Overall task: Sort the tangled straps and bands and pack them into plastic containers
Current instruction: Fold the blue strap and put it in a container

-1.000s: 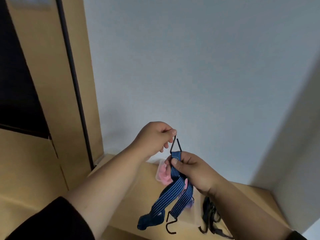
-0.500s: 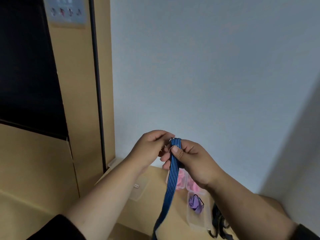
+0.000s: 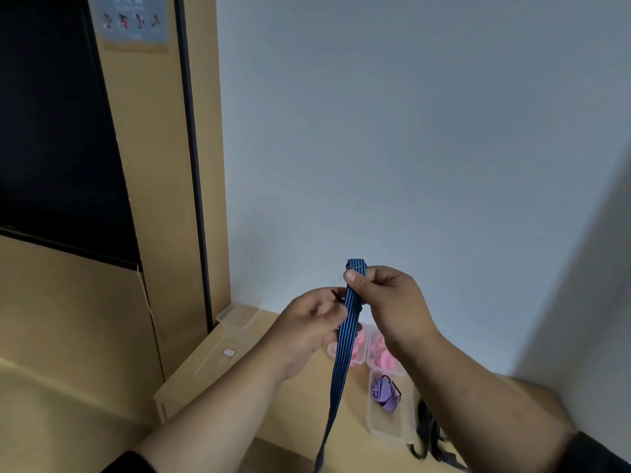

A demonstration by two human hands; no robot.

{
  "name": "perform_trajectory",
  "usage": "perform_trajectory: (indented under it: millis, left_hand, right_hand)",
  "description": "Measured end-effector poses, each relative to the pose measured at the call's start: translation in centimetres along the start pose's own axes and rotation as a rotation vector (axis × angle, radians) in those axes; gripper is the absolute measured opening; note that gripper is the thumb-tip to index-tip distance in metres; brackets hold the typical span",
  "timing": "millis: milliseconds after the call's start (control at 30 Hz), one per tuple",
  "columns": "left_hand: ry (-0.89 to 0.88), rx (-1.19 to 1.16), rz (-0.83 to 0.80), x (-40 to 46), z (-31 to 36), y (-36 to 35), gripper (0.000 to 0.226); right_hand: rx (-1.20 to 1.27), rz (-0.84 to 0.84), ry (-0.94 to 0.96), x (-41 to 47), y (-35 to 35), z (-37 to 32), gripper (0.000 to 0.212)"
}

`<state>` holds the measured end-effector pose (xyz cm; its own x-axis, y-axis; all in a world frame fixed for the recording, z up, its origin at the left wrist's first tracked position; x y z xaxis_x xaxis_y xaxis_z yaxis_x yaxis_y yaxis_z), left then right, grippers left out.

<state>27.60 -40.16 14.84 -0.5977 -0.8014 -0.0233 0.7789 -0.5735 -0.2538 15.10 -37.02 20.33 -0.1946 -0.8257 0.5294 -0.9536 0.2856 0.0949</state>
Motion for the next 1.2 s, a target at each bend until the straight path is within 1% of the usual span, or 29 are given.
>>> perform_trajectory:
  millis: [33,100,167,200,267,367,400,433,533,567,633,700,767,867,933,967,1000,1067,1100,1133,1200]
  left_hand:
    - [0.004,0.043,0.028,0.2,-0.4,-0.3,0.027]
    - [0.007,0.105,0.133,0.8,-1.0,-0.6,0.019]
    - [0.011,0.152,0.237,1.5,-1.4,-0.7,0.008]
    - [0.011,0.168,0.265,1.9,-1.6,-0.7,0.008]
    - [0.010,0.178,0.274,2.6,-1.8,-1.2,0.009]
    - [0.032,0.147,0.257,3.3,-2.4,-2.2,0.010]
    - [0.050,0.136,0.243,3.5,-2.7,-2.6,0.010]
    - [0.067,0.136,0.221,3.7,-3.0,-3.0,0.011]
    - [0.121,0.281,0.169,4.3,-3.8,-3.5,0.017]
    - [0.132,0.333,0.164,4.4,-4.0,-3.5,0.020]
    - [0.120,0.393,0.168,4.7,-4.2,-3.2,0.022]
    - [0.084,0.418,0.180,4.8,-4.1,-3.0,0.016]
    - [0.066,0.407,0.198,4.9,-4.5,-2.8,0.014]
    - [0.046,0.408,0.251,5.0,-5.0,-2.4,0.009]
    - [0.033,0.403,0.266,4.8,-5.0,-2.5,0.012]
    - [0.036,0.405,0.274,4.7,-4.9,-2.4,0.010]
    - [0.037,0.406,0.278,4.6,-4.8,-2.3,0.011]
    - [0.043,0.411,0.277,4.6,-4.6,-2.0,0.026]
    - [0.045,0.408,0.277,4.5,-4.4,-1.9,0.028]
    - [0.046,0.397,0.279,4.5,-4.4,-1.7,0.028]
    - [0.053,0.376,0.287,4.5,-4.6,-1.7,0.027]
  right_hand:
    - [-0.032,-0.003,-0.007,0.1,0.4,0.3,0.047]
    - [-0.121,-0.011,-0.018,0.2,1.2,0.8,0.054]
    - [-0.220,-0.029,-0.032,0.3,2.0,1.5,0.053]
    - [-0.274,-0.037,-0.040,0.3,2.5,1.8,0.050]
    - [-0.287,-0.055,-0.056,0.4,3.5,2.4,0.047]
    - [-0.063,-0.057,-0.152,0.9,5.0,3.9,0.042]
    - [-0.044,-0.068,-0.171,1.0,5.5,4.1,0.044]
    - [-0.049,-0.082,-0.172,1.1,5.9,4.2,0.042]
    - [-0.141,-0.122,-0.122,1.4,6.9,4.0,0.015]
    - [-0.201,-0.147,-0.114,1.4,7.2,4.0,0.010]
    - [-0.306,-0.199,-0.119,1.5,7.6,4.2,0.006]
    - [-0.346,-0.241,-0.154,1.7,7.8,4.5,0.003]
    - [-0.314,-0.274,-0.227,1.7,8.0,5.2,0.007]
    - [-0.178,-0.272,-0.340,1.5,7.8,5.9,0.010]
    - [-0.123,-0.272,-0.384,1.3,7.5,6.1,0.011]
    - [-0.128,-0.282,-0.400,1.2,7.4,6.2,0.012]
    - [-0.150,-0.305,-0.417,1.2,7.4,6.4,0.014]
    - [-0.192,-0.378,-0.468,0.9,7.2,6.7,0.020]
    - [-0.191,-0.402,-0.492,0.7,7.0,6.8,0.022]
    - [-0.163,-0.402,-0.508,0.6,6.7,6.9,0.022]
    - [-0.009,-0.334,-0.515,0.5,6.1,6.8,0.014]
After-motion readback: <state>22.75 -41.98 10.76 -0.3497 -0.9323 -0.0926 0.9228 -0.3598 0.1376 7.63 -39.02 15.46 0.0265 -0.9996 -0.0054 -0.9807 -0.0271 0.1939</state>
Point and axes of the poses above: each hand's wrist, its own x-axis towards the middle knuckle, its own y-axis out of the back of the hand, z = x × y, the point moved 7 cm from there along x, towards the middle knuckle, and after that the axes turned 14 degrees about y, right-handed, at the moved point
